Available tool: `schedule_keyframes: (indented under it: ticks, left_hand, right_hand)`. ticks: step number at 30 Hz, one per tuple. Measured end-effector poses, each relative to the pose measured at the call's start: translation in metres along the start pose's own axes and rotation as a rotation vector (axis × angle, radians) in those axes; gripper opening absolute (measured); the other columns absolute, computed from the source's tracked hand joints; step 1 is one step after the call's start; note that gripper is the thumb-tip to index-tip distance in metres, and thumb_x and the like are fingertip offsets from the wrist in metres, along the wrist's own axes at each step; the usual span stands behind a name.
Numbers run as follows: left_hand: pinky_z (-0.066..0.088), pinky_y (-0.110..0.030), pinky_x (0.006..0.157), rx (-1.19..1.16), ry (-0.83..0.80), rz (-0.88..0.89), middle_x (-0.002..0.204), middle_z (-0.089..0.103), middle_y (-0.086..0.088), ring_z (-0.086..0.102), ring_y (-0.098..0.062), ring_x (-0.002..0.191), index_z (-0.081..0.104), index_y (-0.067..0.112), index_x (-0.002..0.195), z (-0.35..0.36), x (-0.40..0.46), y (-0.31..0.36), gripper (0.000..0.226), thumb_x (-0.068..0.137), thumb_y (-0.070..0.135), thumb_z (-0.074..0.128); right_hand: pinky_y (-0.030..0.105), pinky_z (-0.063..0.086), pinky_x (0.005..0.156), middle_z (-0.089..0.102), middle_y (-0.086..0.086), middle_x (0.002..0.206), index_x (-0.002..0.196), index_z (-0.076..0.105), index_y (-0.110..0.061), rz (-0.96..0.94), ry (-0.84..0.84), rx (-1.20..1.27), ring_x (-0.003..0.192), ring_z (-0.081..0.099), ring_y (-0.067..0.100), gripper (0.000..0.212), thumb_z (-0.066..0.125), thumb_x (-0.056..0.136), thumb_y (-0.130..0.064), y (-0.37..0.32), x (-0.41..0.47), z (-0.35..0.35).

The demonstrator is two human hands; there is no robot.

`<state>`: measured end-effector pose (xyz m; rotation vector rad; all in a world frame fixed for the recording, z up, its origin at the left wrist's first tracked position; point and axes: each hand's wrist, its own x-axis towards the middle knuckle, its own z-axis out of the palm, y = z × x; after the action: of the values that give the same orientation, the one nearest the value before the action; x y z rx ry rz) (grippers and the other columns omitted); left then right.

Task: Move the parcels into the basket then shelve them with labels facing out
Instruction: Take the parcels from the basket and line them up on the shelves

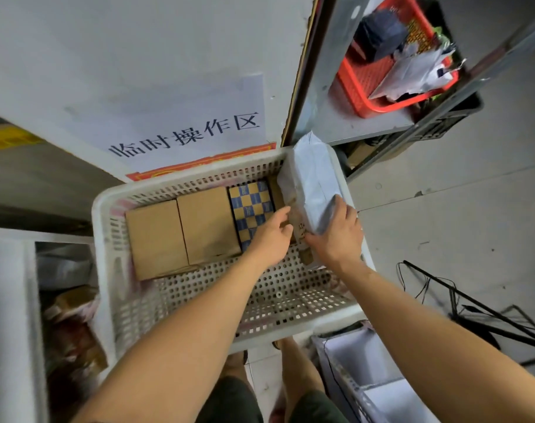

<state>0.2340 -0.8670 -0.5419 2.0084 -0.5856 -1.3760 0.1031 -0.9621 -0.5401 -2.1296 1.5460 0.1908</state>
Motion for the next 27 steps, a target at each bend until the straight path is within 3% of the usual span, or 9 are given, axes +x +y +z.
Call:
schedule_keyframes:
  ticks: [3, 5, 8, 11, 14, 17, 20, 23, 27]
  left_hand:
    - [0.049, -0.039, 0.111, 0.044, 0.032, 0.054, 0.166, 0.039, 0.007, 0.051, -0.014, 0.140, 0.028, 0.036, 0.165, -0.016, -0.008, 0.005, 0.059, 0.111, 0.030, 0.052]
    - [0.045, -0.046, 0.117, 0.112, 0.068, 0.106, 0.168, 0.034, 0.006, 0.045, -0.017, 0.146, 0.025, 0.038, 0.165, -0.030, -0.017, 0.010, 0.069, 0.107, 0.033, 0.060]
    - [0.028, -0.042, 0.127, 0.338, 0.122, 0.270, 0.174, 0.012, 0.011, 0.020, -0.018, 0.159, 0.023, 0.036, 0.166, -0.054, -0.037, 0.022, 0.084, 0.098, 0.032, 0.073]
    - [0.016, -0.045, 0.131, 0.547, 0.096, 0.394, 0.176, 0.002, 0.013, 0.005, -0.019, 0.162, 0.020, 0.037, 0.167, -0.083, -0.060, 0.040, 0.101, 0.088, 0.037, 0.084]
    - [0.005, -0.051, 0.132, 0.831, 0.034, 0.453, 0.177, 0.005, 0.010, 0.000, -0.020, 0.163, 0.013, 0.038, 0.167, -0.111, -0.080, 0.054, 0.120, 0.076, 0.050, 0.090]
    - [0.020, -0.047, 0.129, 0.912, -0.104, 0.415, 0.174, 0.024, 0.004, 0.022, -0.022, 0.158, 0.019, 0.033, 0.167, -0.133, -0.106, 0.066, 0.129, 0.065, 0.057, 0.094]
    - [0.048, -0.041, 0.107, 0.778, -0.158, 0.386, 0.145, 0.058, 0.001, 0.057, -0.021, 0.123, 0.043, 0.027, 0.150, -0.154, -0.131, 0.067, 0.106, 0.061, 0.052, 0.097]
    - [0.048, -0.043, 0.110, 0.553, -0.094, 0.347, 0.148, 0.056, 0.009, 0.057, -0.016, 0.127, 0.043, 0.030, 0.152, -0.183, -0.152, 0.051, 0.111, 0.059, 0.057, 0.096]
    - [0.048, -0.044, 0.114, 0.046, -0.026, 0.176, 0.146, 0.060, 0.010, 0.058, -0.014, 0.132, 0.048, 0.027, 0.153, -0.213, -0.176, 0.007, 0.117, 0.052, 0.058, 0.101]
  right_hand:
    - [0.055, 0.048, 0.109, 0.049, 0.010, 0.147, 0.156, 0.029, -0.020, -0.022, -0.074, 0.093, 0.130, 0.052, 0.036, 0.111, 0.089, 0.066, -0.044, 0.002, -0.001, -0.024]
    - [0.055, 0.056, 0.099, 0.053, 0.006, 0.143, 0.152, 0.035, -0.028, -0.030, -0.156, 0.142, 0.123, 0.058, 0.032, 0.106, 0.089, 0.063, -0.047, 0.002, -0.007, -0.045]
    - [0.050, 0.061, 0.092, 0.056, 0.002, 0.139, 0.150, 0.036, -0.039, -0.090, -0.297, 0.090, 0.113, 0.063, 0.026, 0.103, 0.090, 0.062, -0.046, -0.006, -0.019, -0.078]
    - [0.041, 0.059, 0.094, 0.056, 0.000, 0.137, 0.153, 0.037, -0.040, -0.197, -0.416, -0.020, 0.111, 0.061, 0.023, 0.103, 0.092, 0.065, -0.042, -0.028, -0.032, -0.115]
    - [0.042, 0.052, 0.102, 0.057, -0.001, 0.138, 0.153, 0.034, -0.040, -0.349, -0.498, -0.208, 0.115, 0.056, 0.023, 0.106, 0.091, 0.064, -0.043, -0.063, -0.047, -0.148]
    - [0.031, 0.044, 0.094, 0.056, -0.007, 0.131, 0.153, 0.035, -0.039, -0.489, -0.567, -0.340, 0.111, 0.051, 0.018, 0.106, 0.091, 0.063, -0.036, -0.103, -0.065, -0.176]
    - [0.031, 0.044, 0.098, 0.057, -0.013, 0.129, 0.147, 0.042, -0.042, -0.552, -0.630, -0.394, 0.115, 0.054, 0.017, 0.100, 0.092, 0.061, -0.036, -0.140, -0.079, -0.194]
    - [0.039, 0.049, 0.106, 0.061, -0.010, 0.133, 0.143, 0.051, -0.043, -0.652, -0.422, -0.362, 0.119, 0.059, 0.019, 0.091, 0.091, 0.061, -0.045, -0.160, -0.091, -0.200]
    - [0.042, 0.033, 0.121, 0.044, 0.006, 0.162, 0.159, 0.040, -0.019, -0.680, 0.037, 0.025, 0.147, 0.041, 0.028, 0.099, 0.091, 0.078, -0.042, -0.168, -0.110, -0.188]
